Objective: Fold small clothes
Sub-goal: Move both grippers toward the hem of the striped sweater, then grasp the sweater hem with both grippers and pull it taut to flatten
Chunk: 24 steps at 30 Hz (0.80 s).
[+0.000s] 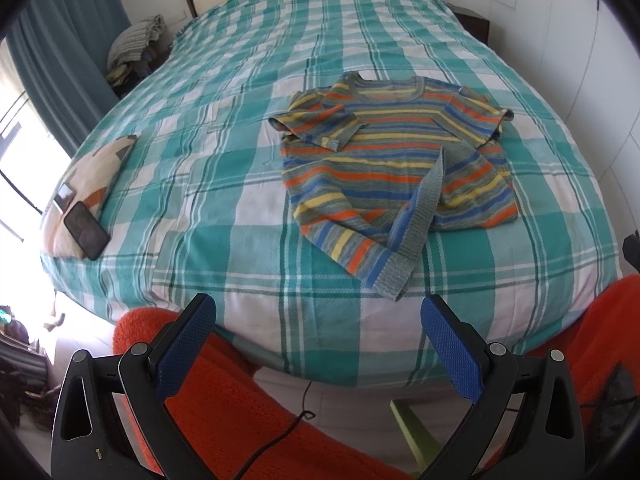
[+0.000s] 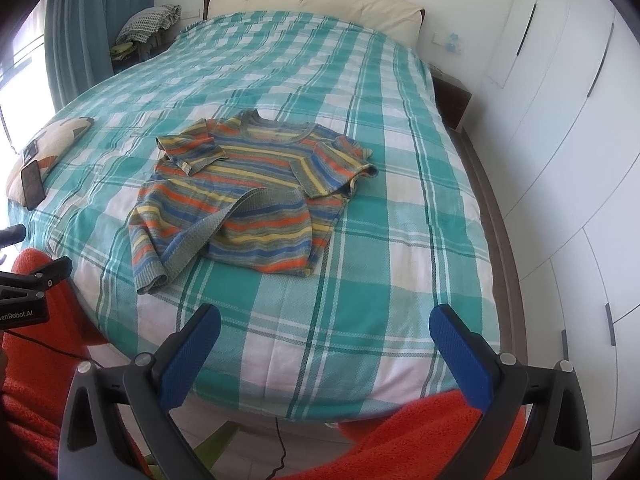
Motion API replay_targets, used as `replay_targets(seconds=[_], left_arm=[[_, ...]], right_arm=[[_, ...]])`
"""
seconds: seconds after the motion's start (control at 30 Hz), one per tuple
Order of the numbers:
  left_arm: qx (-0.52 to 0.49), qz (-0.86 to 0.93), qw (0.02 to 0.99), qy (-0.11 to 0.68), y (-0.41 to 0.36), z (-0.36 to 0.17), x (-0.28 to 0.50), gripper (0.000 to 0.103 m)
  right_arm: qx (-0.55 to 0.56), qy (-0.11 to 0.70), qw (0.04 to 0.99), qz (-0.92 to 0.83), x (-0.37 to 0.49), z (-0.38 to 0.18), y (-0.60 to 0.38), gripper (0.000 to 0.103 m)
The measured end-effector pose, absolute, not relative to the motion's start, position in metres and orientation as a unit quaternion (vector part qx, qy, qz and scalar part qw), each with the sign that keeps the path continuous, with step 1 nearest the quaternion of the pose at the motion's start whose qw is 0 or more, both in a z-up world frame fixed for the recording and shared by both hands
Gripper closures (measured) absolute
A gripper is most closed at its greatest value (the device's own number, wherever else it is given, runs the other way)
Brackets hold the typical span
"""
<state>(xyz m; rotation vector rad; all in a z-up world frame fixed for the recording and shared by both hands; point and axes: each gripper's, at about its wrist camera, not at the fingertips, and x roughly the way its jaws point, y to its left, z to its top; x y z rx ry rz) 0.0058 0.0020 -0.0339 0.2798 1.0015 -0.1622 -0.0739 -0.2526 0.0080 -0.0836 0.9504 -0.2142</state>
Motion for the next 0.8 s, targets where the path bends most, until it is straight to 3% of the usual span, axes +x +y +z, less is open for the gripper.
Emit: replay_targets(seconds=[0.3,0.47,0.63,0.73,0.8], left_arm=[[0.124,-0.079,0.861,0.487,0.016,-0.06,0.032,0.0],[0.016,-0.068,0.813,0.578,0.063,-0.141,0.091,0.002],[-0.153,-0.156,0.739,0.637,0.069,-0.183,0.109,0.012],[-0.168,-0.194,0.725,0.639,0.048,-0.187,0.109,0.012],[-0.16,-0.201,0.72,0.645,0.036,-0.19,0.111,0.019]], right_arm=[[-0.031,0.443,0.893,-0.077,-0.067,0.005,-0.263,0.0],[-0.017,0.436,0.898,-0.05,-0.013,-0.031,-0.303,0.0],[0.055,0.474,0.878,0.032,0.079,-0.087,-0.326,0.001],[0.085,0.489,0.867,0.04,0.136,-0.119,-0.329,0.023],[0.095,0.51,0.854,0.039,0.166,-0.143,-0.327,0.053]])
